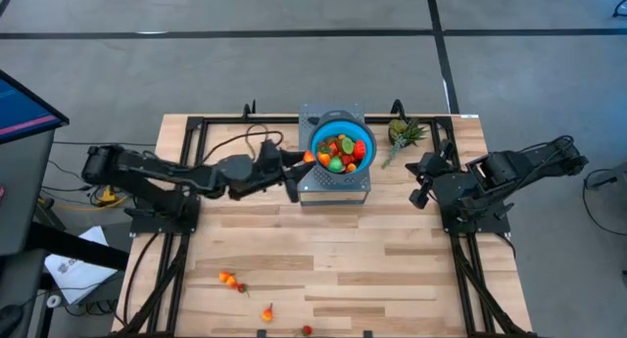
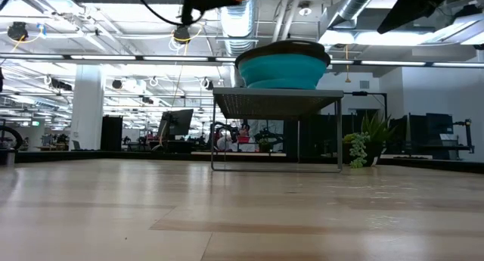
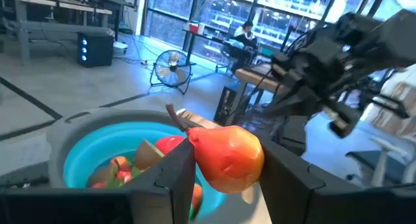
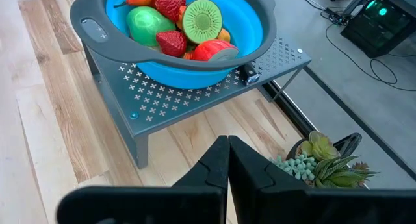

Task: Pick & Place Fruit
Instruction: Put the peach into the strainer bowl, then put the left peach into the strainer bowl

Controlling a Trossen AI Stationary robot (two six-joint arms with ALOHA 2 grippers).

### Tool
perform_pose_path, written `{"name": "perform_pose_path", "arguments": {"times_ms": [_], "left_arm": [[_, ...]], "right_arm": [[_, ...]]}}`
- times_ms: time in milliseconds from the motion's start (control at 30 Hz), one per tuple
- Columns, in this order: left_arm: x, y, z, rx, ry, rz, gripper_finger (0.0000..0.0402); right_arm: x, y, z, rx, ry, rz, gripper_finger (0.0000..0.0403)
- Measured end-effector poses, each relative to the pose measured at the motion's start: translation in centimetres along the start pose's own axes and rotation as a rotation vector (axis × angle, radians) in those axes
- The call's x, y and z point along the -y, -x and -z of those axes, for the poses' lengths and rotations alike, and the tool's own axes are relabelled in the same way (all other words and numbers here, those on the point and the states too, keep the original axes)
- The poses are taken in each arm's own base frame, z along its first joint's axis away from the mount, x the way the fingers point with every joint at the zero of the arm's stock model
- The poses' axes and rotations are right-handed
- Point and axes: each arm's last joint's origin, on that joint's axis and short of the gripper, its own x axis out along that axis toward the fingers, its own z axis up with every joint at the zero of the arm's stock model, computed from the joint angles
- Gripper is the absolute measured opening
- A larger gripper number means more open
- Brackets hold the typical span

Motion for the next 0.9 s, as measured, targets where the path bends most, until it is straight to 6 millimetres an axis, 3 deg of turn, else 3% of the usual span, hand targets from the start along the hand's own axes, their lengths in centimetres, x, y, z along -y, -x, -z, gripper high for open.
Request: {"name": "perform_pose_path", "arguments": {"times_ms": [200, 400, 633, 900], "left_arm": [[0.2, -4.5, 0.0, -0.012, -0.118, -0.006, 0.0141], [-1.2, -7.7, -0.9, 0.007, -0.195, -0.066, 0.0141], [-3.3, -9.4, -0.4, -0.022, -0.21, -0.079, 0.0151], [-4.3, -10.2, 0.2, -0.052, -0.14, -0.049, 0.0215]], "right_arm": [[0.0, 0.0, 0.0, 0.0, 0.0, 0.0, 0.0], [0.0, 0.0, 0.0, -0.003, 0.004, 0.003, 0.0], [0.1, 0.0, 0.2, -0.015, 0.017, 0.009, 0.0], [0.1, 0.0, 0.2, -0.017, 0.021, 0.011, 0.0]]}}
